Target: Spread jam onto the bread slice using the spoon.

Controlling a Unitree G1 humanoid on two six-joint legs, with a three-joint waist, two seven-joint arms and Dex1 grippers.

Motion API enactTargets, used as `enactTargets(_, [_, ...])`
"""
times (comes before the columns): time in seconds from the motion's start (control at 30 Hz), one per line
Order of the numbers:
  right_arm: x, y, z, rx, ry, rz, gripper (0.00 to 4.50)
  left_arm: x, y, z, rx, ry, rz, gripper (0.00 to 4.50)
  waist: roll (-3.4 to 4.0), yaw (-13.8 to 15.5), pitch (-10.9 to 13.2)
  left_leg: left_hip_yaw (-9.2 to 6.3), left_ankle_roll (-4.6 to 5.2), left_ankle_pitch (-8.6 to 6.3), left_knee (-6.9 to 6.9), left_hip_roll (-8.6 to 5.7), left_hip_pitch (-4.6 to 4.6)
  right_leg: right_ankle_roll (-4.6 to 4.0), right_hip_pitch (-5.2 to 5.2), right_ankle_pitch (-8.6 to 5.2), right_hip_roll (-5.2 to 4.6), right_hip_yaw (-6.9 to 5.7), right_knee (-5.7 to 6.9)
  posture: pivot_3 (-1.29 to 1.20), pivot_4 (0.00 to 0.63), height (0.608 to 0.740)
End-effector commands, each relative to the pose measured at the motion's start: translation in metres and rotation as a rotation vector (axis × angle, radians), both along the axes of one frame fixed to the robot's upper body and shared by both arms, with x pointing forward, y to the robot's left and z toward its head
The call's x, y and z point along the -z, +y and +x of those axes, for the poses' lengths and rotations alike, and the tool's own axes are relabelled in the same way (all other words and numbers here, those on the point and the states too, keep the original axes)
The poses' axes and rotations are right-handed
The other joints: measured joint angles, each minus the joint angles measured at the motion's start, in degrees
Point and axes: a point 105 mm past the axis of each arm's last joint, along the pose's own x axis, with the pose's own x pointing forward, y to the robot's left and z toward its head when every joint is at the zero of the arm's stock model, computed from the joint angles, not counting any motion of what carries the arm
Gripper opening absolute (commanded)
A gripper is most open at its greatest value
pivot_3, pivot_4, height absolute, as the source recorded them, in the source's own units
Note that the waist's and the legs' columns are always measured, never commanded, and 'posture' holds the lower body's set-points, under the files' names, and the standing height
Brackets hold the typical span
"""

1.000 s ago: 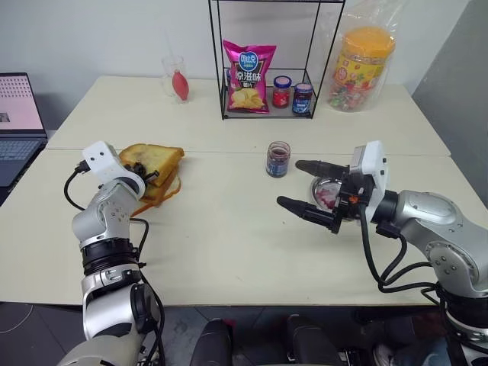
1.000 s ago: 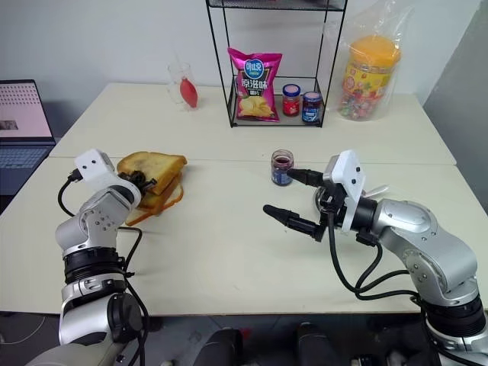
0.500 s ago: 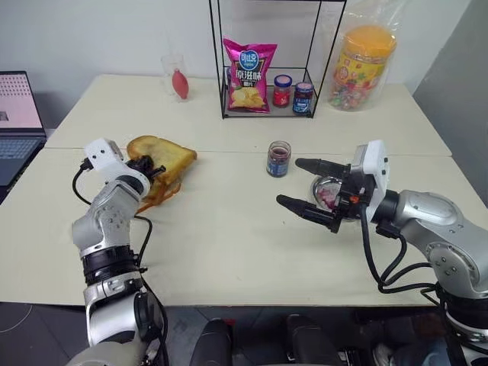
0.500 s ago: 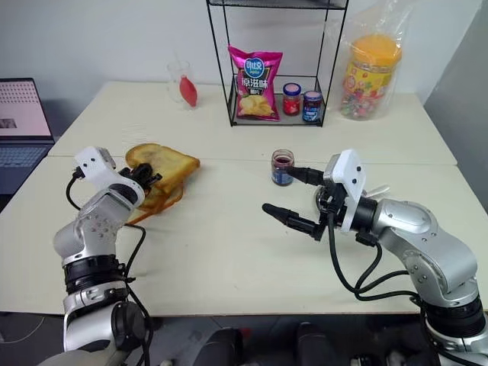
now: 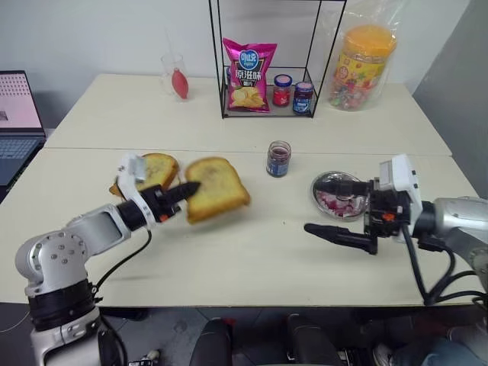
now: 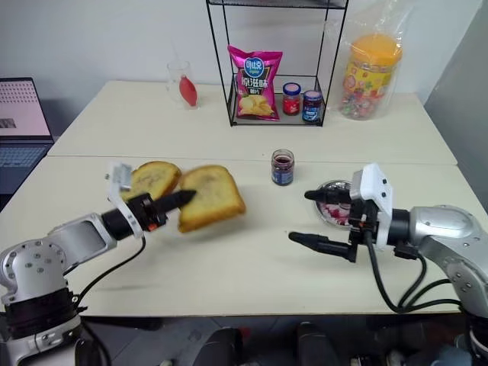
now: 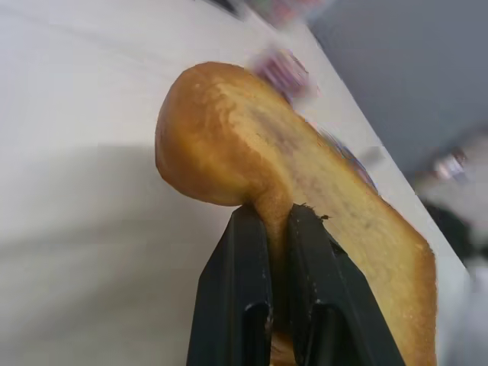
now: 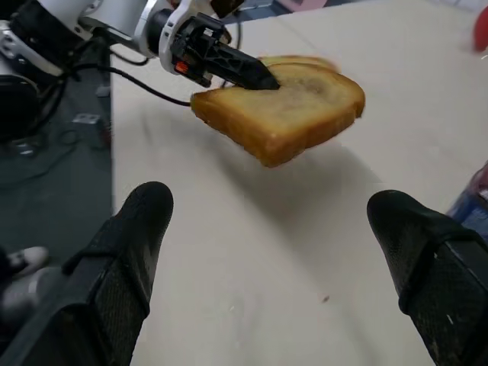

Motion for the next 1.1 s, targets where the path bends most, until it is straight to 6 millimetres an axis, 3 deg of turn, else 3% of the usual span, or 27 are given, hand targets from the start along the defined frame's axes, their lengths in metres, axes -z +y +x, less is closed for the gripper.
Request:
enactTargets(0.03, [0.009,-0.006,-0.012,-0.005,0.001,-0.065,4.5,0.021,-0.033,-0.012,0.174,-0.078,0.118,0.02,0.01,0.0,0.0,0.02,0.0,0.0,-0.05,0.01,0.03,-0.01,0.05,0.0,0.0,0.02,-0.12,0.0,0.15,0.74])
enactTargets(0.23, [0.023,-0.004,-0.017,0.011,-0.022,-0.103,4.5,0.051,-0.052,0.013,0.174,-0.198,0.235,0.02,0.02,-0.1,0.0,0.15,0.0,0.0,0.02,0.01,0.02,-0.21,0.13,-0.03,-0.01,0.13,-0.4,0.0,0.15,0.74])
enactTargets(0.4, [0.026,-0.003,-0.017,0.035,-0.046,-0.105,4.5,0.056,-0.052,0.034,0.111,-0.255,0.265,0.02,0.02,0.0,0.0,0.16,0.01,-0.01,0.0,0.0,-0.11,-0.01,0.08,0.09,-0.03,0.13,-0.51,0.0,0.15,0.74])
enactTargets(0.73, [0.026,-0.002,-0.014,0.071,-0.072,-0.047,4.5,0.059,-0.043,0.044,0.05,-0.269,0.278,0.02,0.02,-0.1,0.0,0.13,0.01,-0.01,0.07,0.0,-0.1,0.26,0.09,0.24,-0.01,0.12,-0.46,0.0,0.15,0.74])
enactTargets(1.07, [0.03,-0.003,-0.017,0.074,-0.075,-0.05,4.5,0.058,-0.042,0.041,0.032,-0.296,0.306,0.02,0.02,-0.1,0.0,0.13,0.02,0.0,0.08,0.01,-0.06,0.3,0.11,0.26,-0.01,0.12,-0.43,0.0,0.15,0.74])
enactTargets(1.1, [0.03,-0.003,-0.018,0.074,-0.075,-0.05,4.5,0.057,-0.042,0.041,0.03,-0.3,0.302,0.65,0.02,-0.1,0.0,0.13,0.01,-0.01,0.07,0.01,-0.06,0.3,0.11,0.26,-0.01,0.12,-0.44,0.0,0.15,0.74])
